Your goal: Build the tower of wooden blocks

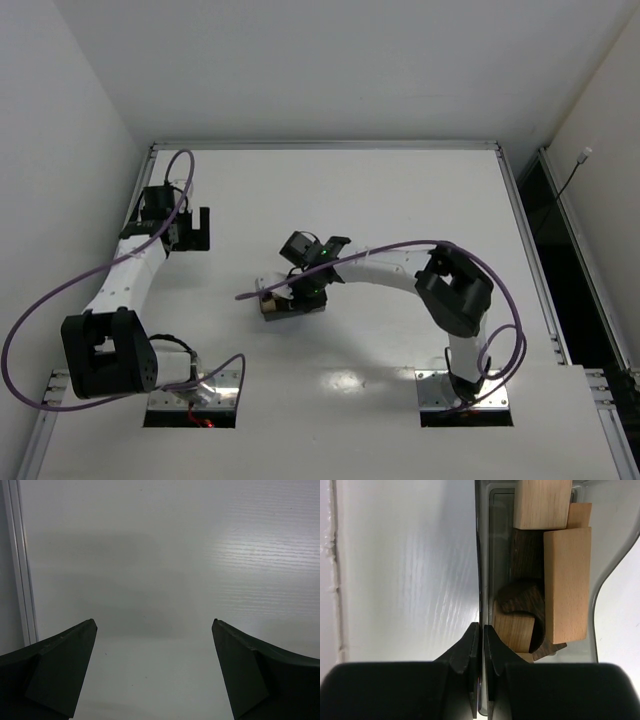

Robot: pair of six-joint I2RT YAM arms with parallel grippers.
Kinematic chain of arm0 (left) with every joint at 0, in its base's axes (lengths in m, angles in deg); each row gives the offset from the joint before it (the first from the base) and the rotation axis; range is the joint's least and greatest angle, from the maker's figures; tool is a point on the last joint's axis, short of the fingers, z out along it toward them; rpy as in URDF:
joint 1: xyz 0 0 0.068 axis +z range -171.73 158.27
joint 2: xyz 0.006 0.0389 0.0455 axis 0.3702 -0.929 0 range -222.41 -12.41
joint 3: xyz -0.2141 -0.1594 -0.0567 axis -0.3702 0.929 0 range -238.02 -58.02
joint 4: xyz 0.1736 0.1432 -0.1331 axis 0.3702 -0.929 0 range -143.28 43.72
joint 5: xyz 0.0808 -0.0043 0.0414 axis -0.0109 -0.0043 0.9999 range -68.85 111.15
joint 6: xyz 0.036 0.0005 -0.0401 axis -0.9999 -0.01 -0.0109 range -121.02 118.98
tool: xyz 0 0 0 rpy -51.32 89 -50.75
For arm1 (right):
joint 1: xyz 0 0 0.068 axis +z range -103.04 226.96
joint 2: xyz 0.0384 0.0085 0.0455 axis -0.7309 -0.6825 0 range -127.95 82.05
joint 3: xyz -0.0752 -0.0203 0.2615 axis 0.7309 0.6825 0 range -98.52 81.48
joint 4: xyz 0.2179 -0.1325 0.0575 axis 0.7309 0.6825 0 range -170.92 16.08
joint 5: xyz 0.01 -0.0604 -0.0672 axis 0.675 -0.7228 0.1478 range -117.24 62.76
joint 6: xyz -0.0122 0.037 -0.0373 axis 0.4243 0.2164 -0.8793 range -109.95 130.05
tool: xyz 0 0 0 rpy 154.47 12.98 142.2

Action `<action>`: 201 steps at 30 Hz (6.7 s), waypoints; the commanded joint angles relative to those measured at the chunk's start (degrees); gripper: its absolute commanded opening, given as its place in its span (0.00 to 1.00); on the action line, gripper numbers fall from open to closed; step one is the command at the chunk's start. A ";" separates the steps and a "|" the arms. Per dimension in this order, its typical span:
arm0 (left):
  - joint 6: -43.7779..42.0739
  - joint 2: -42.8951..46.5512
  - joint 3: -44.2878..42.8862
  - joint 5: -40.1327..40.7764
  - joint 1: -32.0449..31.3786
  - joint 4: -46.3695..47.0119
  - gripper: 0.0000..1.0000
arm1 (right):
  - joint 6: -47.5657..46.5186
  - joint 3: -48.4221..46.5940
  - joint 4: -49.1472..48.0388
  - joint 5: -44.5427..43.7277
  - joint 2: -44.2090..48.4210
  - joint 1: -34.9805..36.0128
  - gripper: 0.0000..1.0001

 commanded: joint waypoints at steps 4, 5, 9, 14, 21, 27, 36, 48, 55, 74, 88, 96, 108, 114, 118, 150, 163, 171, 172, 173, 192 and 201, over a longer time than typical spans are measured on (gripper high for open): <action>0.53 -1.21 -1.46 -0.61 -0.44 1.24 1.00 | 9.81 -8.60 10.51 15.62 1.97 -10.56 0.00; 0.53 -1.21 -1.98 -1.21 -0.44 1.24 1.00 | 10.70 -9.67 11.66 20.51 0.67 -12.07 0.00; -0.08 -2.27 -2.60 -3.24 -0.44 -0.78 1.00 | 14.57 -14.95 17.29 34.95 -4.08 -19.10 0.00; -0.08 -2.88 -2.60 -3.77 -0.44 -0.78 1.00 | 19.92 -16.44 16.69 50.77 -7.07 -24.20 0.00; -0.61 -2.88 -2.60 -3.15 -0.44 -2.36 1.00 | 54.52 -9.13 -15.71 73.47 -9.62 -27.99 0.00; -0.61 -4.03 -2.60 -3.15 -0.44 -2.36 1.00 | 50.78 -20.29 -7.05 73.47 -14.10 -29.13 0.00; -0.61 -6.40 -3.13 -2.63 -0.44 -2.36 1.00 | 65.54 -12.31 -17.85 73.47 -25.35 -34.58 0.00; -0.61 -6.93 -3.13 -2.63 -0.44 -1.84 1.00 | 74.25 -12.50 -22.87 73.47 -21.59 -33.44 0.00; -0.61 -7.45 -2.60 -3.86 -0.44 -0.78 1.00 | 73.81 -7.56 -22.87 73.47 -22.72 -31.15 0.00; -0.61 -6.31 -3.30 -4.12 -0.44 -1.75 1.00 | 83.25 -8.99 -26.33 73.29 -20.88 -31.68 0.00; -0.61 -6.84 -3.48 -4.12 -0.44 -3.07 1.00 | 74.86 -9.61 -18.98 73.30 -14.72 -25.98 0.00; -0.61 -6.05 -2.34 -4.12 -0.44 -2.54 1.00 | 76.09 -7.33 -19.77 73.30 -14.73 -24.31 0.00; -0.61 -4.46 -2.25 -4.82 -0.44 -2.54 1.00 | 82.42 -6.44 -34.37 65.75 -4.27 -24.82 0.00; -0.61 -3.32 -0.59 -5.35 -0.44 -2.54 1.00 | 62.16 -8.43 -9.14 52.59 -1.10 -33.06 0.00; -0.61 -2.00 -0.58 -5.35 -0.44 -3.07 1.00 | 43.05 -27.15 15.63 11.31 -1.10 -35.36 0.00; -0.61 -1.48 -2.16 -5.35 -0.96 -1.93 1.00 | 27.40 -47.29 13.43 -21.80 -20.60 -66.22 0.00; -1.14 -4.99 -3.92 -5.97 -0.96 -2.45 1.00 | 26.70 -52.22 12.91 -19.43 -27.73 -67.98 0.09; -1.14 -6.22 -4.54 -5.44 -0.96 -2.45 1.00 | 26.70 -52.22 14.14 -16.62 -25.46 -68.51 0.50; -1.14 -6.22 -4.54 -4.92 -0.96 -2.45 1.00 | 26.70 -51.00 14.75 -16.01 -24.40 -68.51 0.50; -1.14 -6.22 -4.54 -4.91 -0.96 -2.45 1.00 | 26.70 -50.46 14.75 -13.83 -21.52 -68.51 0.51; -7.81 -4.10 -9.97 -12.47 -19.57 -7.99 0.87 | 9.04 -7.84 14.84 0.09 22.44 -54.80 0.65; -15.37 -21.41 -27.10 -8.16 -32.50 -7.99 0.73 | 12.19 -8.36 15.37 -4.48 22.45 -55.41 0.63</action>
